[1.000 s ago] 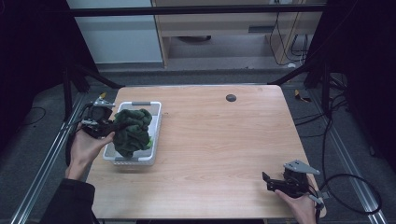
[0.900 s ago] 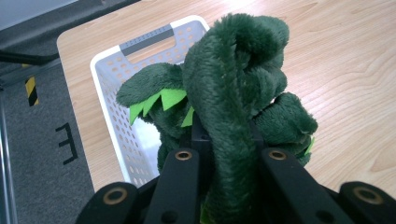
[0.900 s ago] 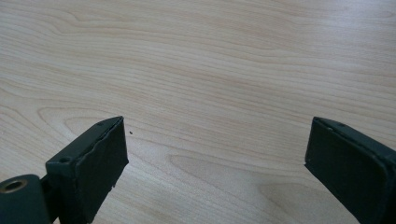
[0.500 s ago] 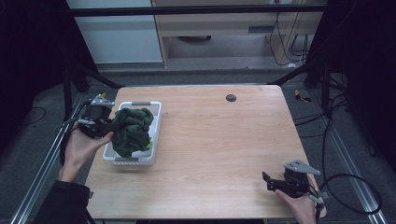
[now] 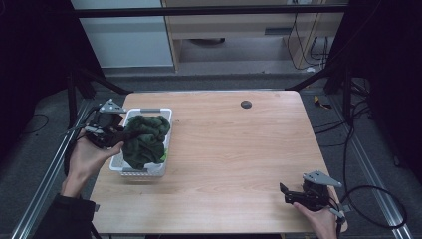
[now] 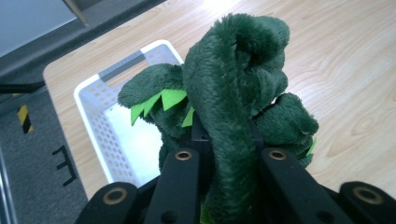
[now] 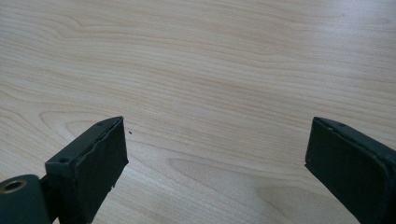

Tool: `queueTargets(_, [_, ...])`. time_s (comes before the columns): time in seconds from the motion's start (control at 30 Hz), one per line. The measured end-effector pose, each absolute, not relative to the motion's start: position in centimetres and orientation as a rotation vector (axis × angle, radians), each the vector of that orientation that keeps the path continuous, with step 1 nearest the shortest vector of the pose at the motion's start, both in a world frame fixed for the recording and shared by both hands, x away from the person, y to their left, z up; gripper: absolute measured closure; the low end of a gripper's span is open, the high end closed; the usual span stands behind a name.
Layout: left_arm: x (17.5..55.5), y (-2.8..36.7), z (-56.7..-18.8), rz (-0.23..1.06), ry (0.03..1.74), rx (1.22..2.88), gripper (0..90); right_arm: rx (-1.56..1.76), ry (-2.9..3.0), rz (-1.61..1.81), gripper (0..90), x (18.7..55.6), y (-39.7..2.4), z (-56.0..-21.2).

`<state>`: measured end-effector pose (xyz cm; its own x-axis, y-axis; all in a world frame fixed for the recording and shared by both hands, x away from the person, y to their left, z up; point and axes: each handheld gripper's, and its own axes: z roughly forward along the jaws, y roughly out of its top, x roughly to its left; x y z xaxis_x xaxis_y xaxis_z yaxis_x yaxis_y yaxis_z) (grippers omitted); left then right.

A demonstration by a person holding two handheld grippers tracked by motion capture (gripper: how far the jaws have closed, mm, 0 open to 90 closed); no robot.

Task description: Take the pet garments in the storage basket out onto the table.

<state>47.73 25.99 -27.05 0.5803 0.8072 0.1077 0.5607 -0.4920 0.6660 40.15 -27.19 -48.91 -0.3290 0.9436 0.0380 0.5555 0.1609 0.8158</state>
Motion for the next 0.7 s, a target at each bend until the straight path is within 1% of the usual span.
queueTargets(0.7, [46.8, 21.6, -26.0, 0.510, 0.931, 2.284, 82.1, 1.413, 1.948, 1.052, 5.6, 40.1, -27.2, -48.8])
